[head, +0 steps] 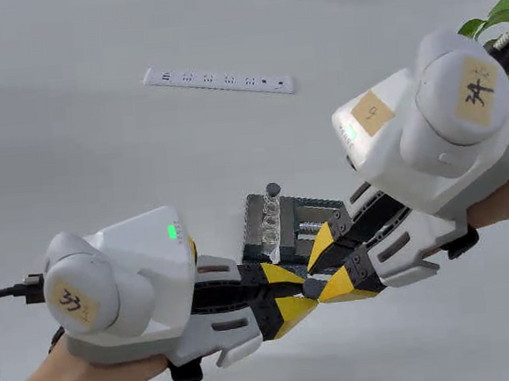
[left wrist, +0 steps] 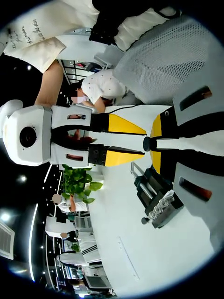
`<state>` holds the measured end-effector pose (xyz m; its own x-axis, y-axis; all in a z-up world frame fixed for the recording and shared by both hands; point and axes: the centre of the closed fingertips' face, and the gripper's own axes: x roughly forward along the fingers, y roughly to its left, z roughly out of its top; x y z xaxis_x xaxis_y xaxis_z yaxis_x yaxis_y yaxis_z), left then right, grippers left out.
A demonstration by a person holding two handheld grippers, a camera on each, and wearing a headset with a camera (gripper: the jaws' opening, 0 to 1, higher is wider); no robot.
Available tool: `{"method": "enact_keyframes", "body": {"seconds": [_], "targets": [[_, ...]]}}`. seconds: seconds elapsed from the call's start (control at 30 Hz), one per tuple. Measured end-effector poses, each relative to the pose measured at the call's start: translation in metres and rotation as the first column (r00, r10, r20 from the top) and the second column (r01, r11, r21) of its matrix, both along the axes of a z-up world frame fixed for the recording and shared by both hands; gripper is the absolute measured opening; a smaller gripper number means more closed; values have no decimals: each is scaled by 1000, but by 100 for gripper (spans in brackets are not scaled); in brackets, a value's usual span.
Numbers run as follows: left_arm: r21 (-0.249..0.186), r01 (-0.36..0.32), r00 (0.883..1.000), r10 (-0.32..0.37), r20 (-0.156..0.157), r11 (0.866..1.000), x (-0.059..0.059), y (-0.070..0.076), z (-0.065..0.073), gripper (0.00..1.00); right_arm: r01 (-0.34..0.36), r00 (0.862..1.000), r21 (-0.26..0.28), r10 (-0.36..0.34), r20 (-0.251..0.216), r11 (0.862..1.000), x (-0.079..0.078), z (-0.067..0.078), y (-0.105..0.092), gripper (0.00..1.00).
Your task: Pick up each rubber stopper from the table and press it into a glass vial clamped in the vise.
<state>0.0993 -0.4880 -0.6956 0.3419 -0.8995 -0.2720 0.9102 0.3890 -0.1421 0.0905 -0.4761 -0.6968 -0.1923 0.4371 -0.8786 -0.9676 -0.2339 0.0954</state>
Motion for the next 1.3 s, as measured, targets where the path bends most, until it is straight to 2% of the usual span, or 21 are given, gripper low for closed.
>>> {"method": "enact_keyframes", "body": {"seconds": [0.4,0.8,1.0,1.13,1.2,1.3], "targets": [[-1,4,1000,-4,-5,1000,0,-2,0,4,-15,1000,-16,15,8,1000,-2,-1,0,7],[-10,-1,1000,1,-29,1000,1,-2,-1,4,-16,1000,-28,16,16,999,-1,-2,1,5],[-3,2,1000,-2,-5,1000,1,-2,-2,4,-19,1000,-34,19,7,999,0,-3,0,5],[-7,-4,1000,3,-5,1000,2,-3,-2,4,-17,1000,-39,17,4,999,2,-4,0,5],[12,-16,1000,16,5,1000,4,-1,-5,8,-13,1000,-33,13,-4,999,2,-4,1,5],[17,-32,999,32,3,999,7,2,-8,15,-8,1000,-26,8,-5,1000,4,-3,2,5]]}}
